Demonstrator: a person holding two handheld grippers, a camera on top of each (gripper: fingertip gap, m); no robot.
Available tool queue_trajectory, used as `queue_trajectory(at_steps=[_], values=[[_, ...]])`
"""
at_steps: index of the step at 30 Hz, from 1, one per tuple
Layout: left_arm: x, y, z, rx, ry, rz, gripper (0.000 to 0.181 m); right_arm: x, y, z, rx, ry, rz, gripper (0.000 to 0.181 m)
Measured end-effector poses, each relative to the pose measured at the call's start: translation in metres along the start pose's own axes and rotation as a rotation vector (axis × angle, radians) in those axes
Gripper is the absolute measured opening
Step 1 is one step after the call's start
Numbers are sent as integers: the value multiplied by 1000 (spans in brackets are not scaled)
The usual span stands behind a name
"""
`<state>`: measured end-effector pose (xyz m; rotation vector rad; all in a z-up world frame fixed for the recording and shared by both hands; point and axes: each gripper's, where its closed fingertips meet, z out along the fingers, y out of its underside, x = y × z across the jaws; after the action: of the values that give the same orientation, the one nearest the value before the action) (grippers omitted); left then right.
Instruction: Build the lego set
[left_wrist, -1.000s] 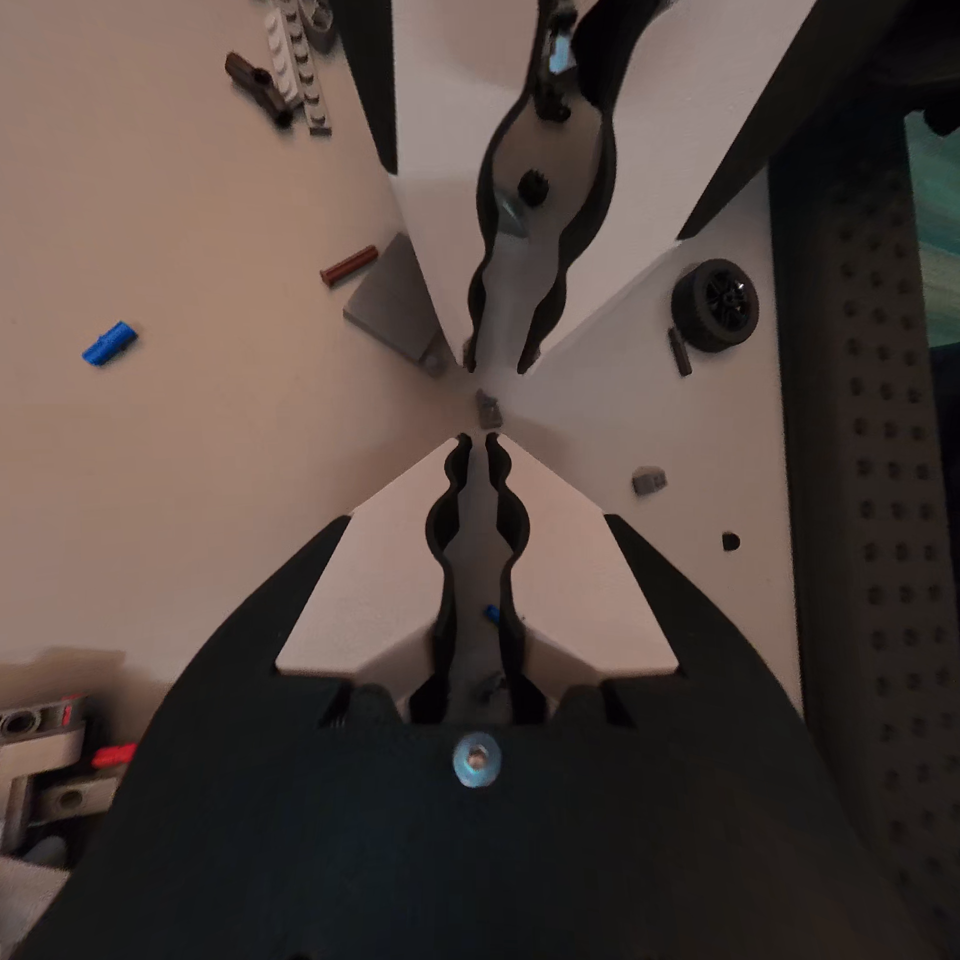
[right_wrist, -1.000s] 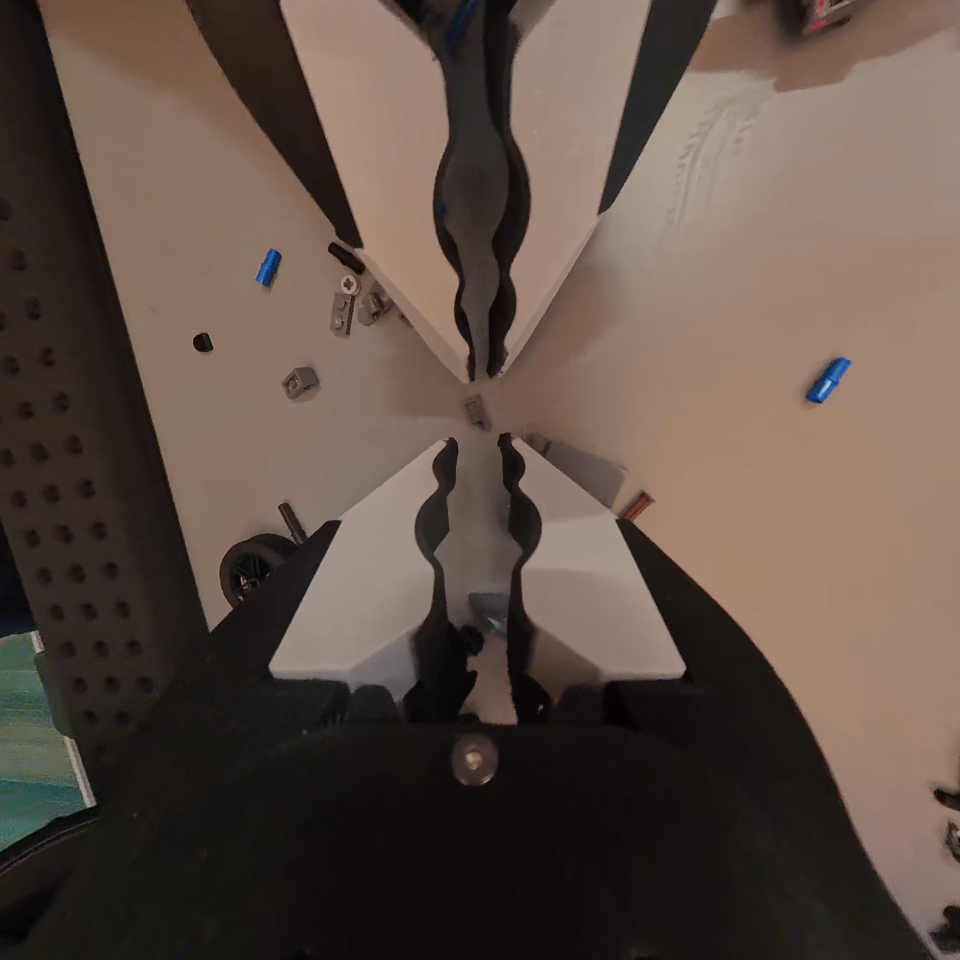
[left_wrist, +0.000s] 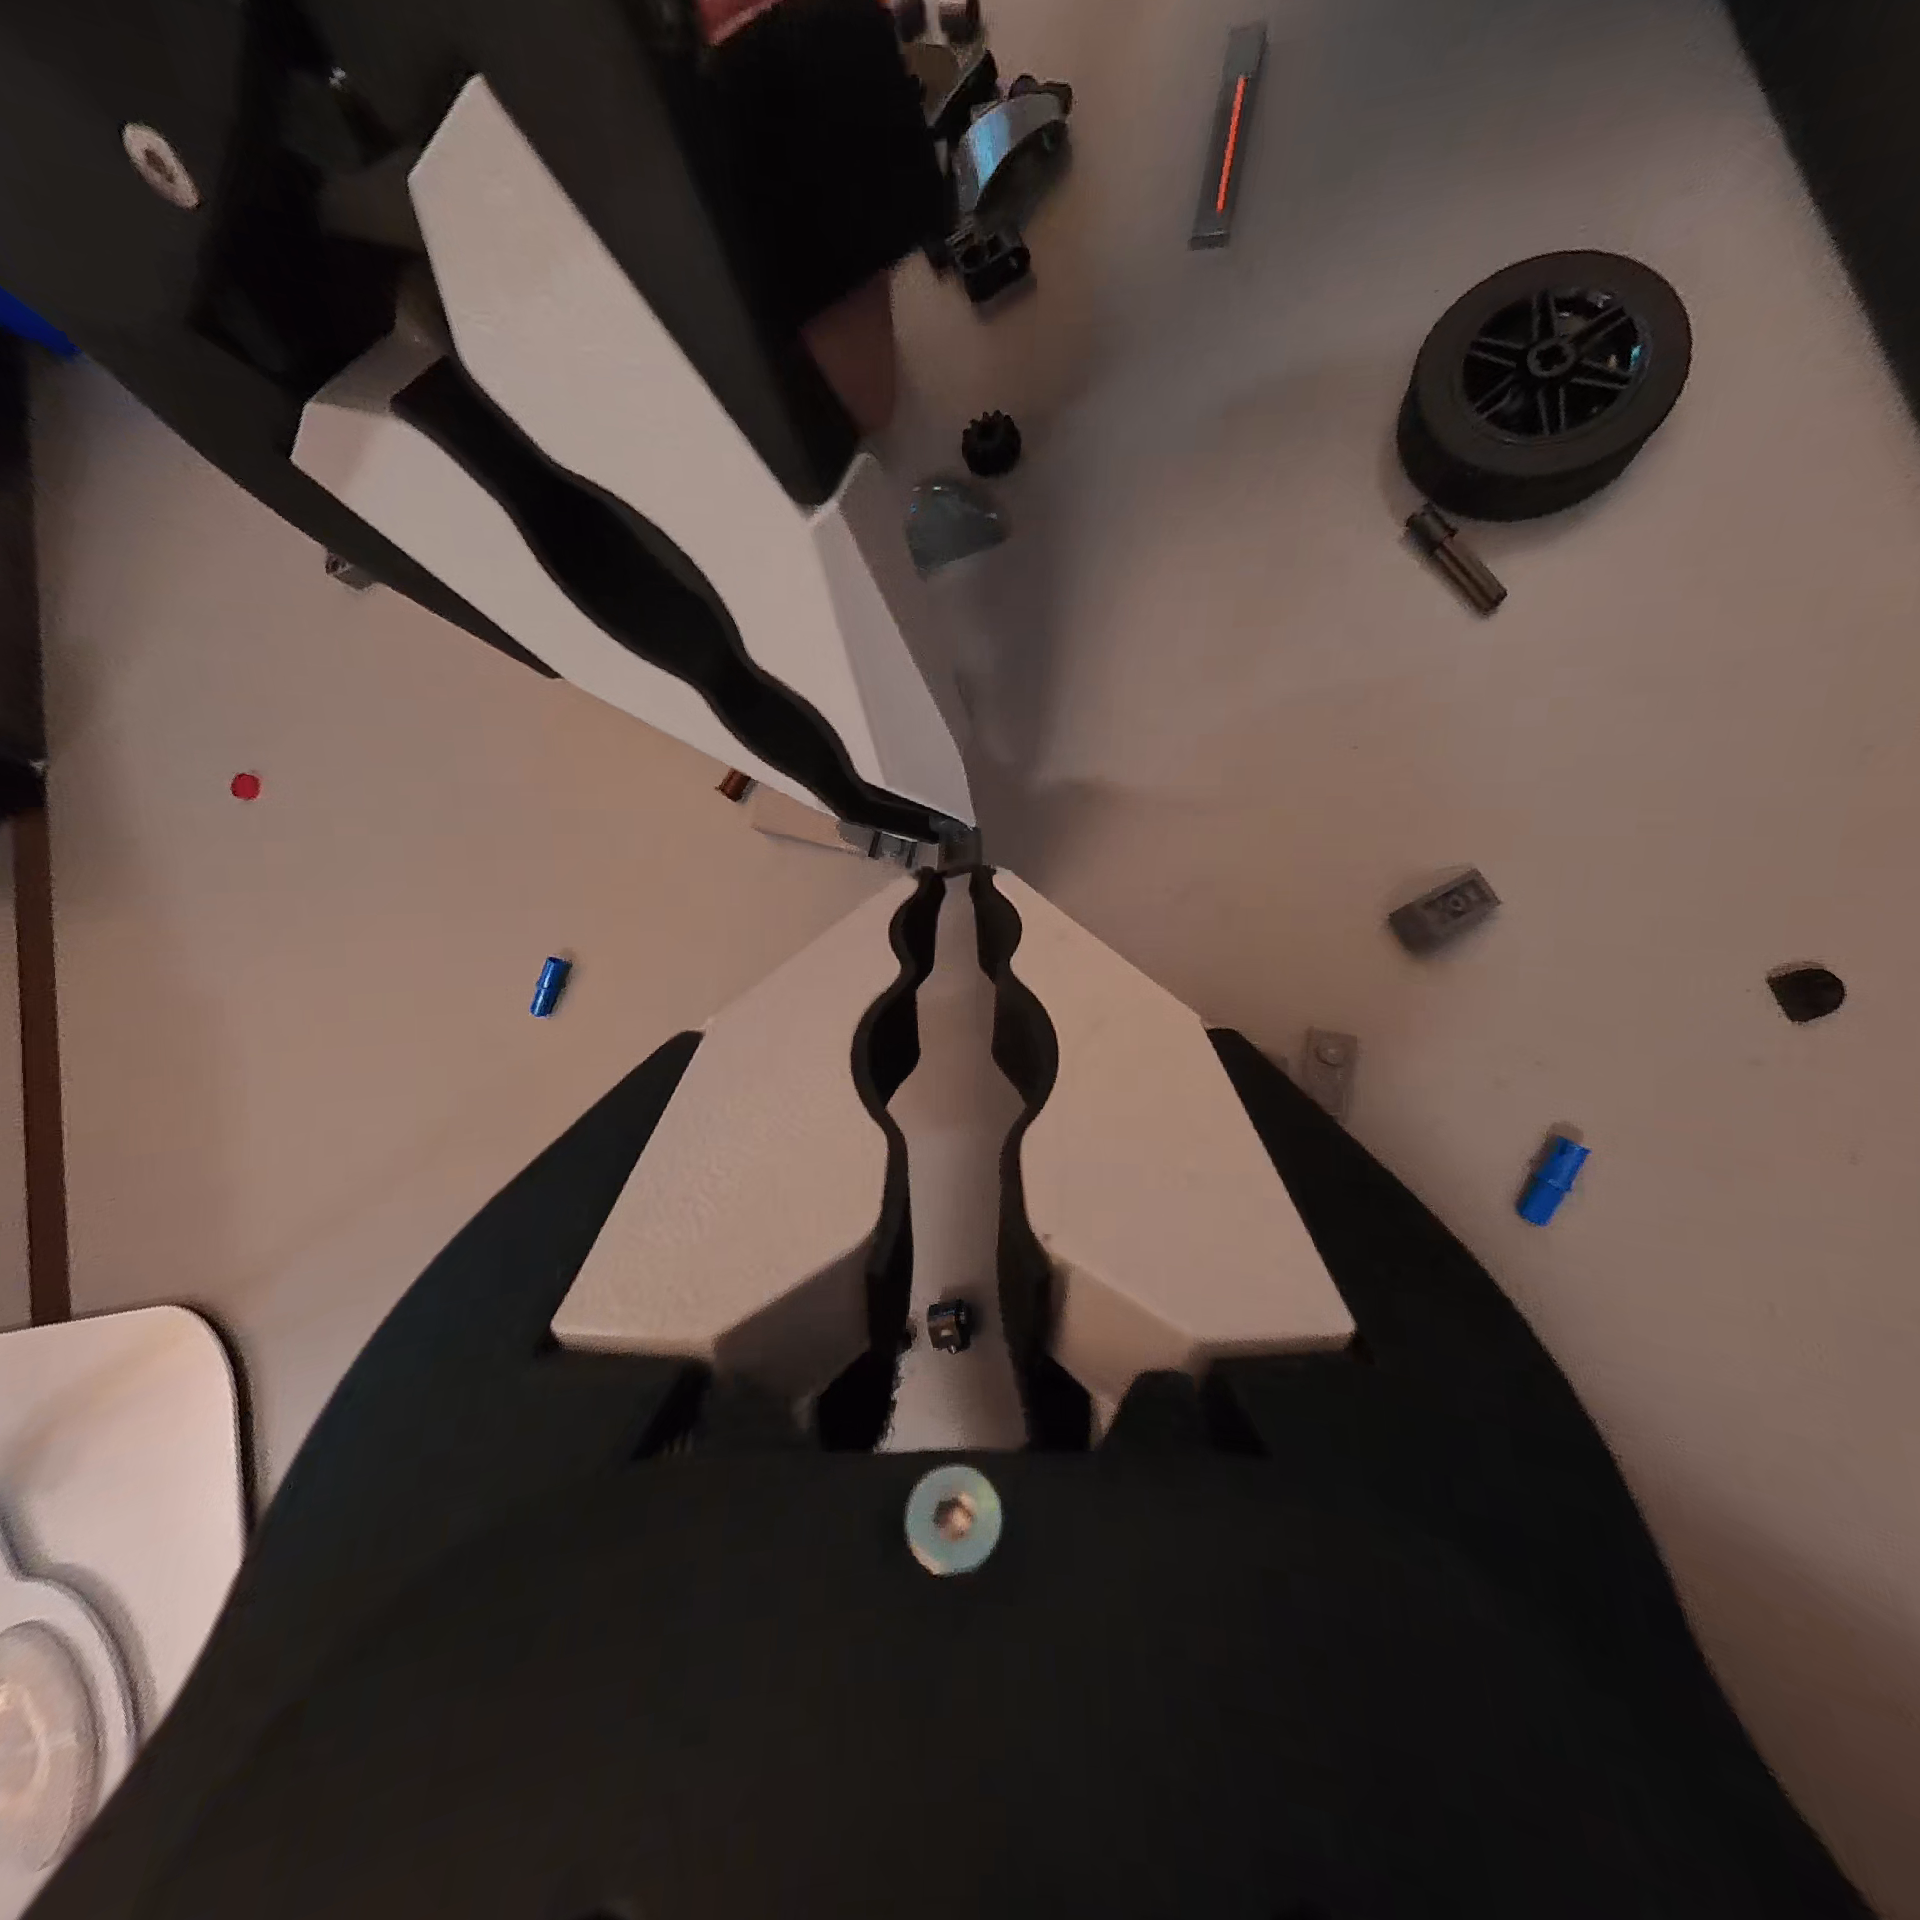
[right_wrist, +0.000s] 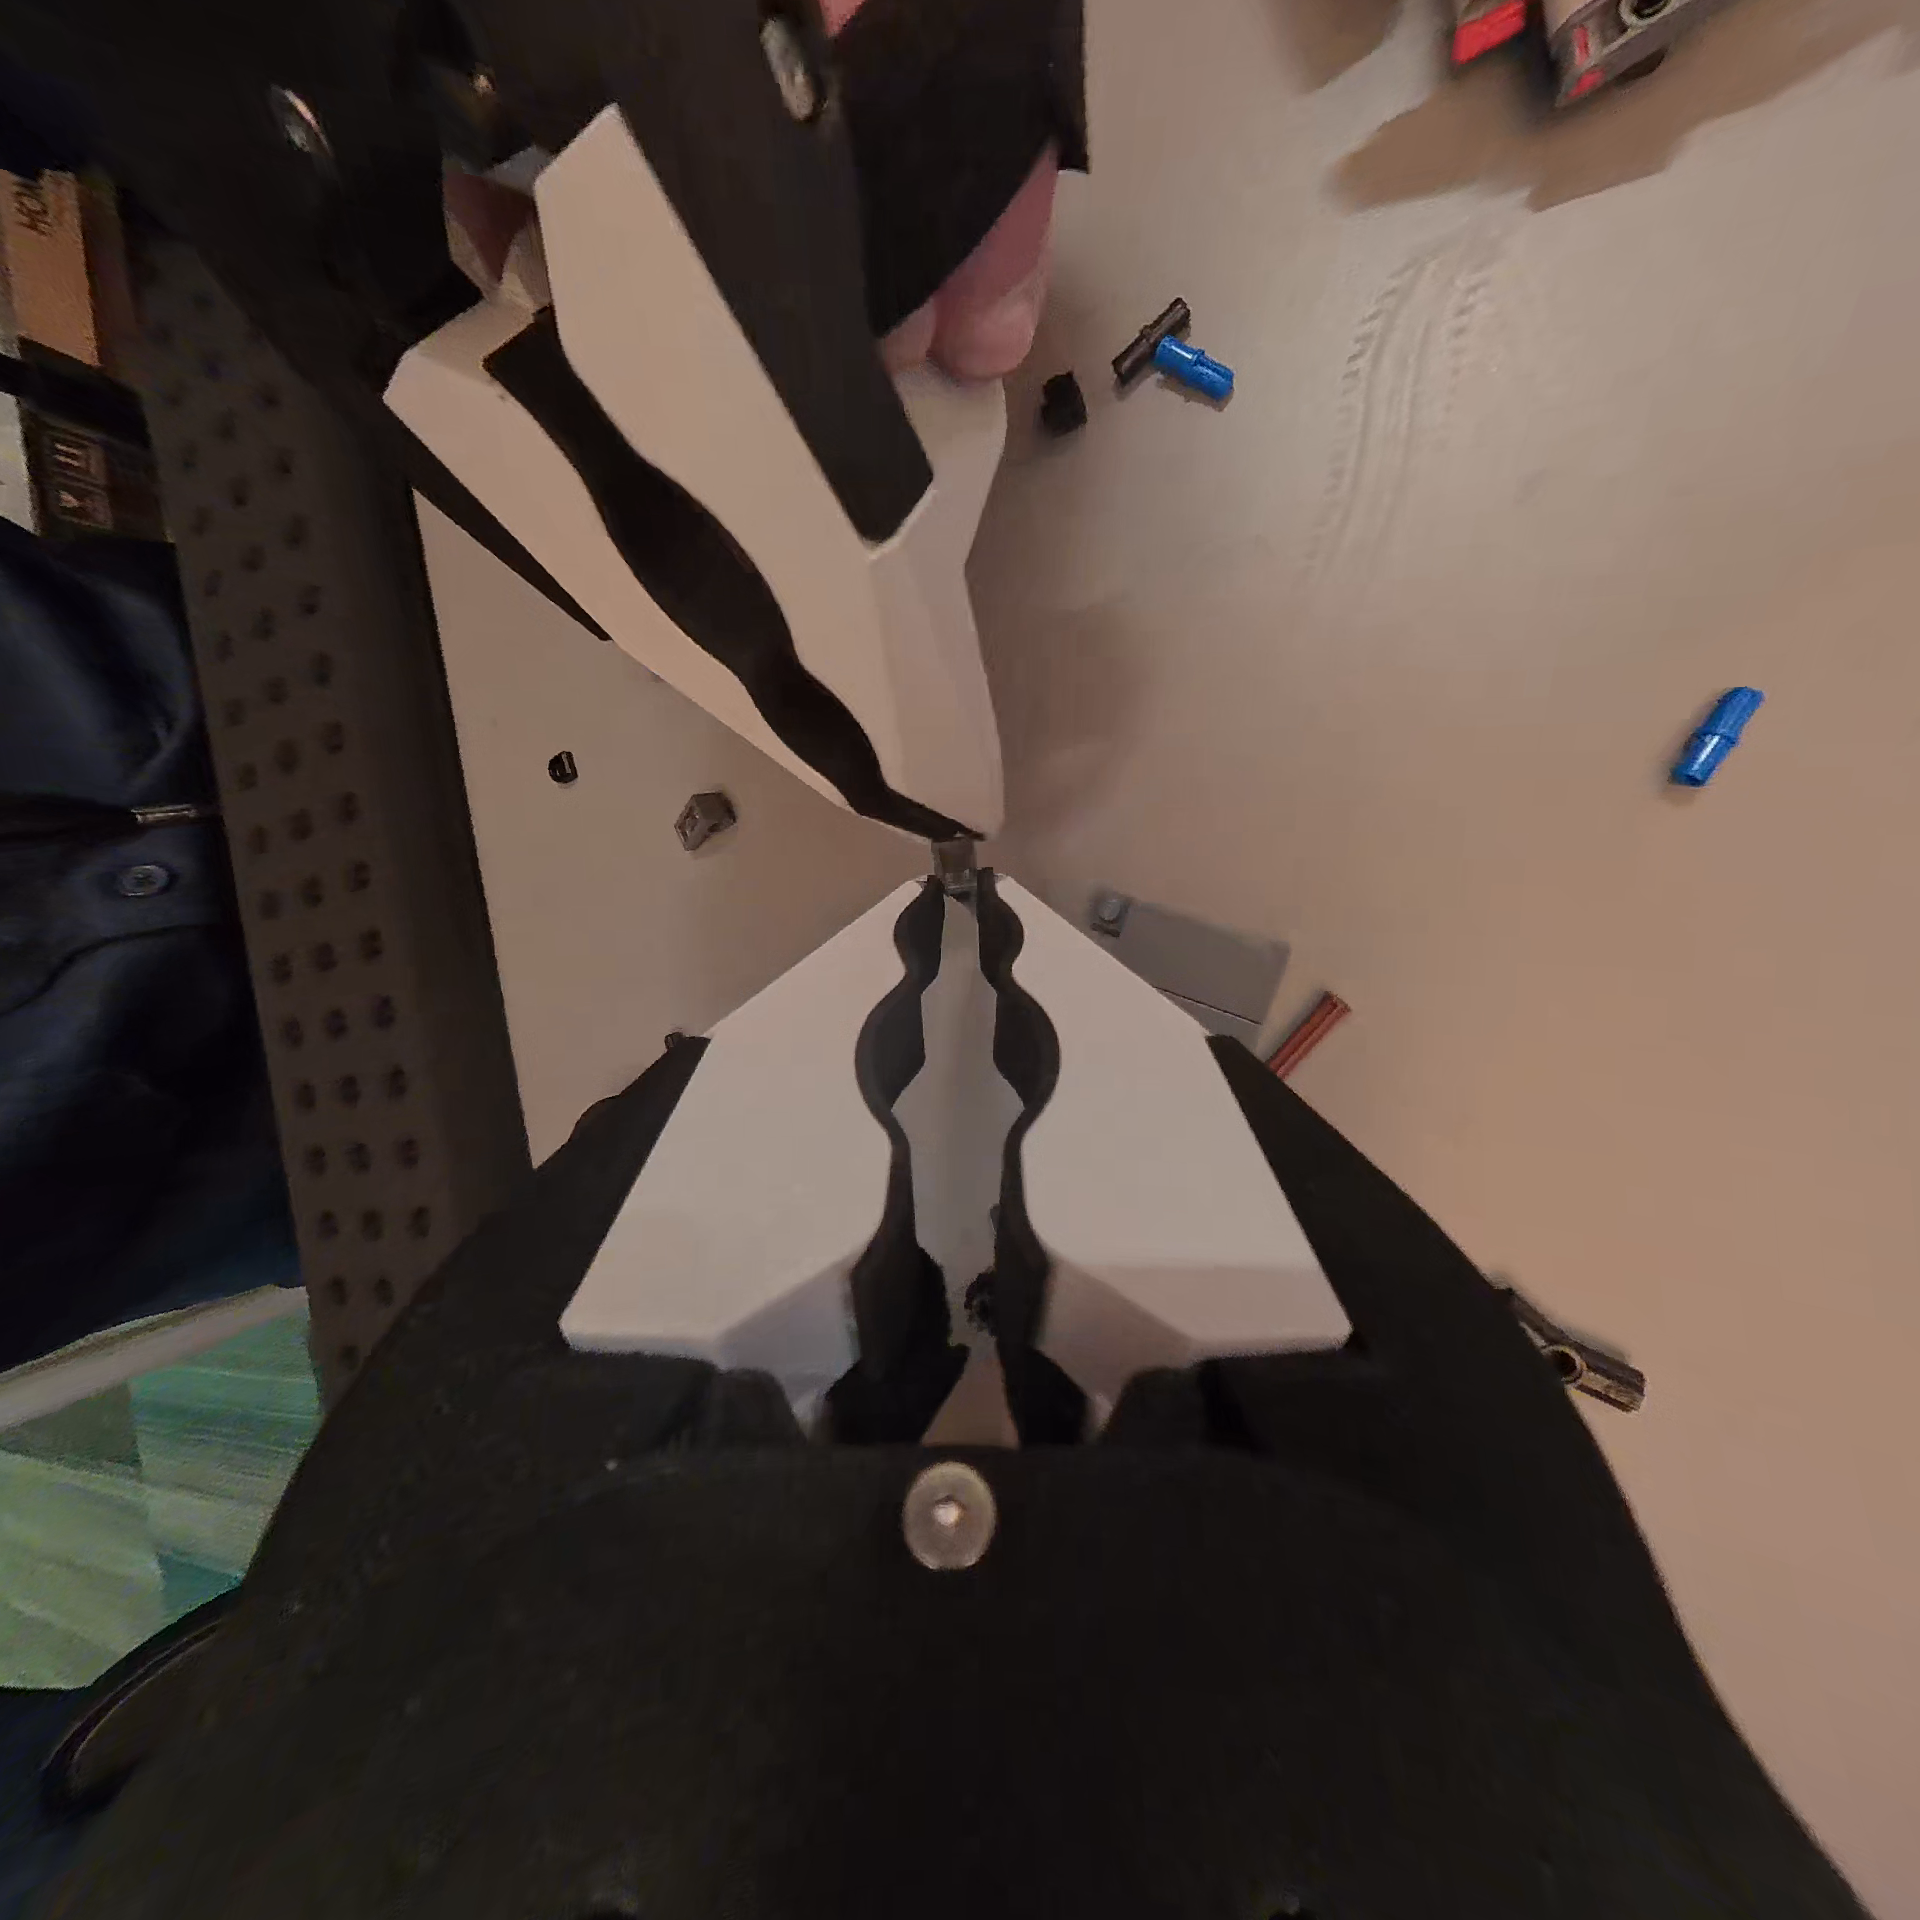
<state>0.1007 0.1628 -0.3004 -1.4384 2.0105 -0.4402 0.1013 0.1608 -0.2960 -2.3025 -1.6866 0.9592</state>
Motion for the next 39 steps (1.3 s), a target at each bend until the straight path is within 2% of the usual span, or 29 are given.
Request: queue_trajectory(at_steps=[7,12,16,20,25,27,32,39], values=[[1,-8,-3,24,-30,56,7,-3,-1,-3,22,-50,35,4],[-2,-9,-2,-18,-84,114,4,-1,-2,-5,34,-45,39,4],[-7,-8,-5,-7,-91,65,3,3,-8,-10,68,-11,26,8],[-12,-12,-11,75,-49,-52,0,2,-14,-16,111,-7,21,12],[-20,-17,-18,220,77,-310,0,-1,-25,-29,174,46,-80,14],[-18,-17,-21,269,180,-426,0,-1,-29,-34,176,139,-187,14],[-33,-20,-34,427,295,-679,0,-2,-38,-37,141,367,-462,10],[-36,-23,-44,534,458,-849,0,4,-46,-41,91,576,-623,11]])
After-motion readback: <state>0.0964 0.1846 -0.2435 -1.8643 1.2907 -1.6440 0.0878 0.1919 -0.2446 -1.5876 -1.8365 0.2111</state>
